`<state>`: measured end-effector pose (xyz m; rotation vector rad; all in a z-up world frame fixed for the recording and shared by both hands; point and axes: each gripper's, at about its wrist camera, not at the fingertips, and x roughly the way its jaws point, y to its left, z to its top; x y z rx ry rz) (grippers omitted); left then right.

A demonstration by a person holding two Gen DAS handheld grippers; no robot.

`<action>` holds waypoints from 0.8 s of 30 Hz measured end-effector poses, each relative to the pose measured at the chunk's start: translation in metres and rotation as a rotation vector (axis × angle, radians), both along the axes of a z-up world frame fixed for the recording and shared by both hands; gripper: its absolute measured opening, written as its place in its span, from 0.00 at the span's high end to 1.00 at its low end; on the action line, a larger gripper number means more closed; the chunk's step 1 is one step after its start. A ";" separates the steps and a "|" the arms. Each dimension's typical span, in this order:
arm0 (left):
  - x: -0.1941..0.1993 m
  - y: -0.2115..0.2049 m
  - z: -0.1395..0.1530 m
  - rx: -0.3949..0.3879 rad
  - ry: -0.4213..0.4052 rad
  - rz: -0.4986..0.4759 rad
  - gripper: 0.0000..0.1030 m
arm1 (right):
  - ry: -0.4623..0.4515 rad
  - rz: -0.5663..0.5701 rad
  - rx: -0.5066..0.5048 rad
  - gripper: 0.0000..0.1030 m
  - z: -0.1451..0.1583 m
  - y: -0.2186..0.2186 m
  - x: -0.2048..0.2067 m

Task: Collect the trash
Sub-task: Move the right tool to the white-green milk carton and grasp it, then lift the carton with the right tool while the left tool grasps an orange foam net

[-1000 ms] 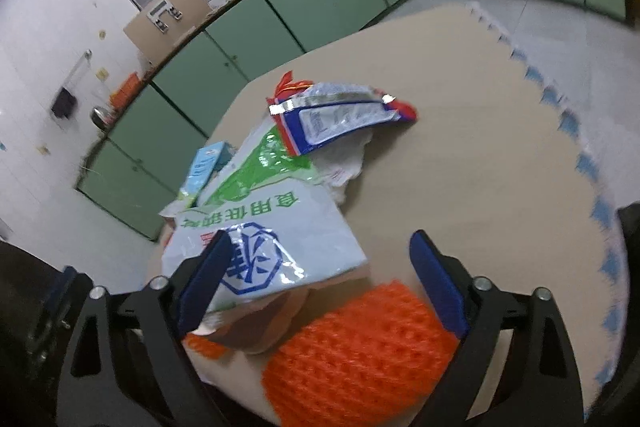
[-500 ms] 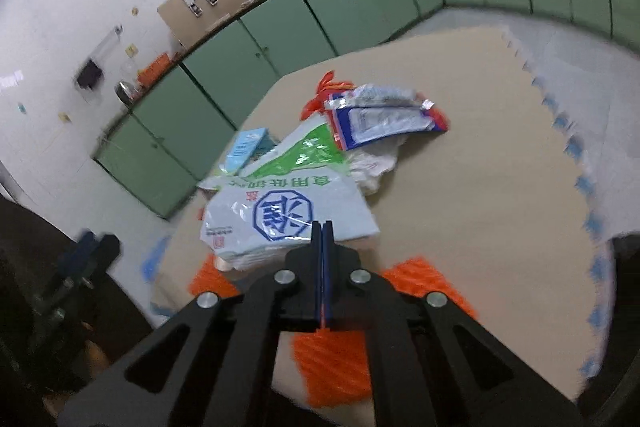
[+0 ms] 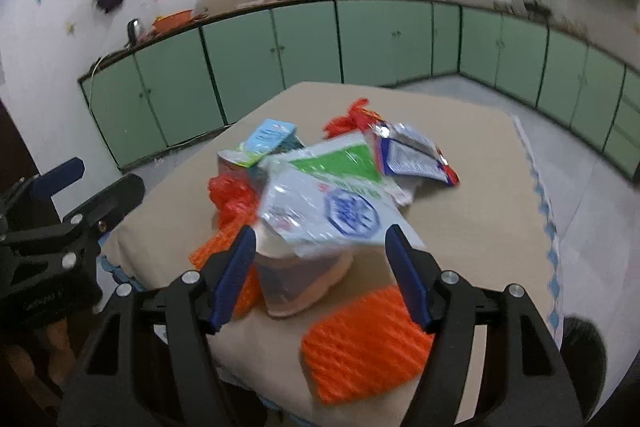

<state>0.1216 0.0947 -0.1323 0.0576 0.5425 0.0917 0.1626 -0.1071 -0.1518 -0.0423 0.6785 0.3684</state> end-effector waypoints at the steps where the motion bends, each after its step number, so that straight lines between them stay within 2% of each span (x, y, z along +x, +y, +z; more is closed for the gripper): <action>1: 0.000 0.002 0.000 0.002 -0.001 0.005 0.06 | -0.006 0.001 -0.009 0.36 0.001 0.003 0.003; 4: -0.001 0.012 -0.001 -0.003 0.002 0.021 0.06 | -0.015 -0.002 -0.055 0.36 -0.003 0.013 0.012; 9: 0.000 0.023 -0.009 -0.001 0.002 0.019 0.06 | 0.024 -0.016 -0.099 0.37 -0.014 0.020 0.021; 11: 0.001 0.025 -0.012 0.003 0.004 0.015 0.06 | 0.055 -0.012 -0.096 0.50 -0.018 0.020 0.024; 13: 0.002 0.027 -0.013 -0.002 0.009 0.018 0.06 | 0.084 0.002 -0.076 0.68 -0.020 0.017 0.026; 15: 0.002 0.028 -0.013 -0.003 0.008 0.020 0.06 | 0.094 0.005 -0.061 0.82 -0.019 0.016 0.027; 20: -0.003 0.025 -0.009 -0.003 -0.003 0.011 0.06 | 0.076 -0.008 0.004 0.88 -0.008 0.001 0.022; 24: -0.007 0.017 -0.006 -0.009 -0.006 -0.010 0.06 | 0.041 -0.027 0.014 0.94 0.004 -0.012 0.013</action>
